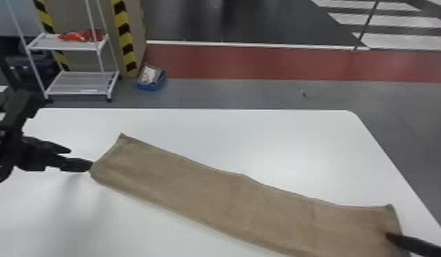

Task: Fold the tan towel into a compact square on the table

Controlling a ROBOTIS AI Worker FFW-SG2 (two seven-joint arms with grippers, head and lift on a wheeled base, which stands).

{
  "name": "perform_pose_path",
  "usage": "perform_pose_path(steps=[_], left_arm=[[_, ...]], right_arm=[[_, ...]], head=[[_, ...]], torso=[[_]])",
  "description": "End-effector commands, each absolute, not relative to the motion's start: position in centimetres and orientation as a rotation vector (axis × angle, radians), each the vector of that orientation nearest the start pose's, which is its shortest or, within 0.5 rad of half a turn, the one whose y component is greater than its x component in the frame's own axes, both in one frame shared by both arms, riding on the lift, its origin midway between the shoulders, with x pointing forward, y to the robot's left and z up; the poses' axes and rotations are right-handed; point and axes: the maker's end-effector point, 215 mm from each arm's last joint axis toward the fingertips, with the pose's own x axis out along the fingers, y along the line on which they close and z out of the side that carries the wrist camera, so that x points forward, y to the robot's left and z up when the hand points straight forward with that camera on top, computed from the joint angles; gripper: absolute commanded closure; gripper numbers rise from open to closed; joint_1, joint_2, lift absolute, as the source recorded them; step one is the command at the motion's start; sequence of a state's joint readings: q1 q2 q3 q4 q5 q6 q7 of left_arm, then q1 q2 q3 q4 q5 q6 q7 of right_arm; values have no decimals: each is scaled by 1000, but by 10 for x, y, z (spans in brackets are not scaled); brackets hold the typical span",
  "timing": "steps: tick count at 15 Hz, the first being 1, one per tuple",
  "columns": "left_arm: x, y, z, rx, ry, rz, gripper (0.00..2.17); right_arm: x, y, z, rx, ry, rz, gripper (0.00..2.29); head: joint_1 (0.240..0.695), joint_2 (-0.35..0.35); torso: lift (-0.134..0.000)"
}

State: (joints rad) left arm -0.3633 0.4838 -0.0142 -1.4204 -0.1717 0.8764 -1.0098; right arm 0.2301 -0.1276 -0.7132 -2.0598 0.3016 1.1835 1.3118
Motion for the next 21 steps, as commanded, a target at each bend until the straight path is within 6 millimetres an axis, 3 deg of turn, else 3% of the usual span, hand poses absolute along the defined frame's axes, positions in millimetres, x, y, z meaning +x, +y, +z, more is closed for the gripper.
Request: perform_pose_path(steps=[1,8,13,14,15,17,18,21], left_arm=[[568,360,-411,155,829,-549,83],[568,367,-410,138,822,-535,83],[562,374,-413,106,820,-523,83],[560,373,-414,84,823,-522,83],[556,373,-416,69,830,-525,83],[548,373,-417,23,843,-511,83],[541,377,-416,-9,844,-501,80],[528,373,-408,-83,819,-499,80]], right_arm=[[365,-434,-410,382,754,261,1359],[451,-460,-401,317,790,183,1355],[490,-461,-406,282,812,144,1352],[490,-462,-410,274,820,131,1339],[490,-461,-415,268,826,121,1062],[479,-469,-426,270,843,75,-2],[467,-478,-431,279,846,50,-2],[429,-509,-417,314,782,-4,49]], head=[[695,-82],[695,-101],[695,-99],[695,-97],[695,-96],[695,-96],[695,-97],[695,-114]], torso=[[-125],[-125],[-125],[-125],[-125],[-125],[-125],[-125]])
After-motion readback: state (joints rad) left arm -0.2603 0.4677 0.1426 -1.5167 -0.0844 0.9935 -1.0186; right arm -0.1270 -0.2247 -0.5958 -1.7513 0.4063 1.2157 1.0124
